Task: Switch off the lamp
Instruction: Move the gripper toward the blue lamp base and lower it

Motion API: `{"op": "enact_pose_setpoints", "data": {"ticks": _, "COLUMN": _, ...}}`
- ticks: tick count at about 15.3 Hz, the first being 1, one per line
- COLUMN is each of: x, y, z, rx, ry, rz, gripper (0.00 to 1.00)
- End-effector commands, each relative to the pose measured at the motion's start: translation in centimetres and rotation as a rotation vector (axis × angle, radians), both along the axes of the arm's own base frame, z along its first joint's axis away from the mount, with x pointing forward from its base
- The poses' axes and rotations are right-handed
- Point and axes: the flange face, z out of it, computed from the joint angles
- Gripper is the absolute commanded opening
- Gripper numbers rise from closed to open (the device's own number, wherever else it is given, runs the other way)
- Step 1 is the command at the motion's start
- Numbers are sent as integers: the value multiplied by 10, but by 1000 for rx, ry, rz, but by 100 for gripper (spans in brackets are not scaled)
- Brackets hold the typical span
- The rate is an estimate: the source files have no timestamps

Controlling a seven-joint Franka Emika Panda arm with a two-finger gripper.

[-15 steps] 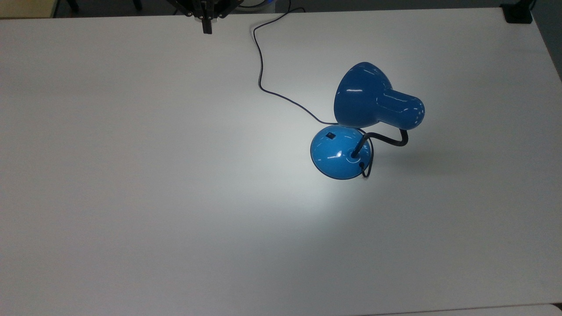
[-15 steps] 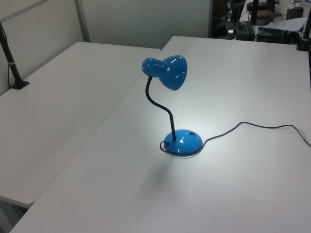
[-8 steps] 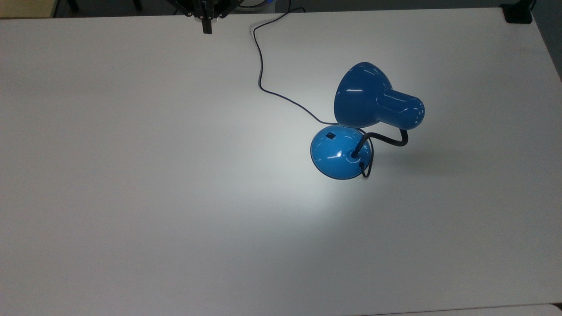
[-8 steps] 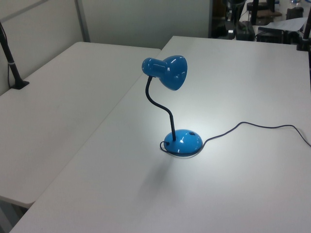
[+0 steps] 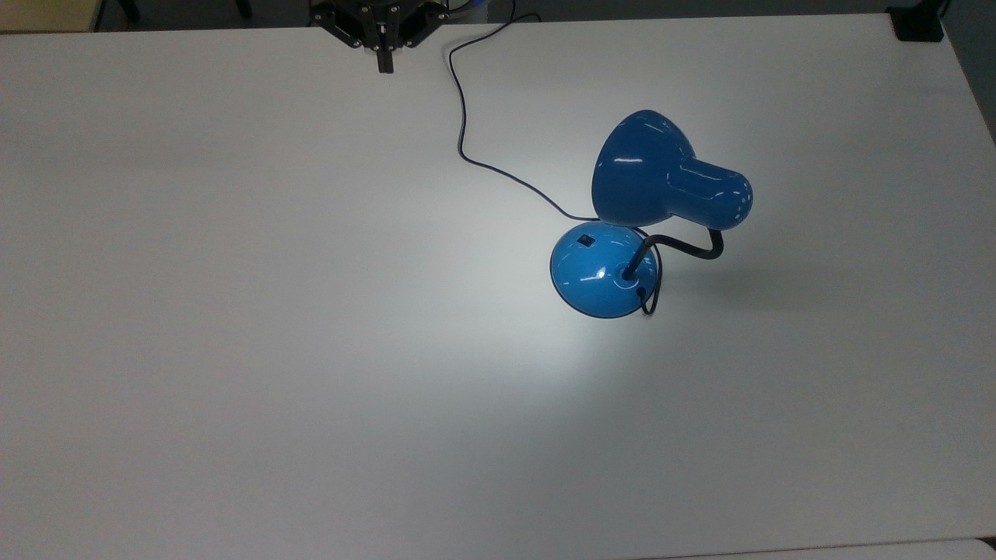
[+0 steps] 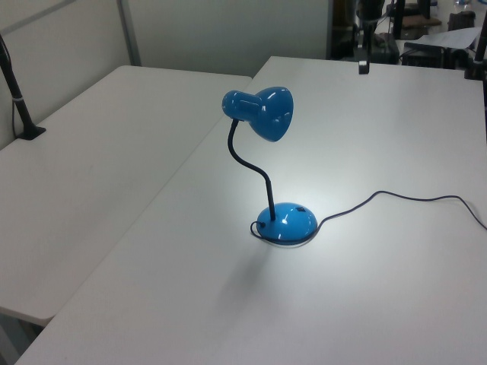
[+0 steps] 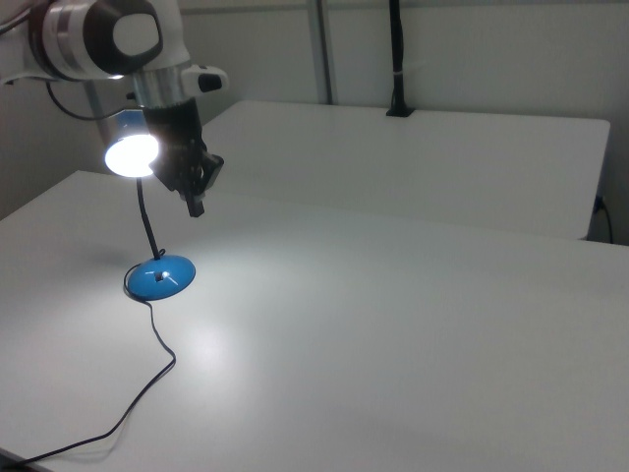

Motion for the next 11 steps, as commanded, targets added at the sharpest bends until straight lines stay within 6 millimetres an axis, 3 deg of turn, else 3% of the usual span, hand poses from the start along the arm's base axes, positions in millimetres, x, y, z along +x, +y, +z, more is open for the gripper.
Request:
{"op": "enact_pose_setpoints", "data": {"ticks": 1, "x": -10, "y": 26, "z": -56, "rx": 0, "ry": 14, "rz": 75, "gripper": 0}}
{"op": "enact_pose_setpoints", "data": {"ticks": 8, "x": -22, "y": 86, "z": -141, "rx": 4, "ry": -19, "rz": 183, "gripper": 0}}
{"op": "enact_pose_setpoints", "data": {"ticks": 11, "x": -17, "y": 98, "z": -170, "rx": 21, "ry": -76, "rz": 280, "gripper": 0}}
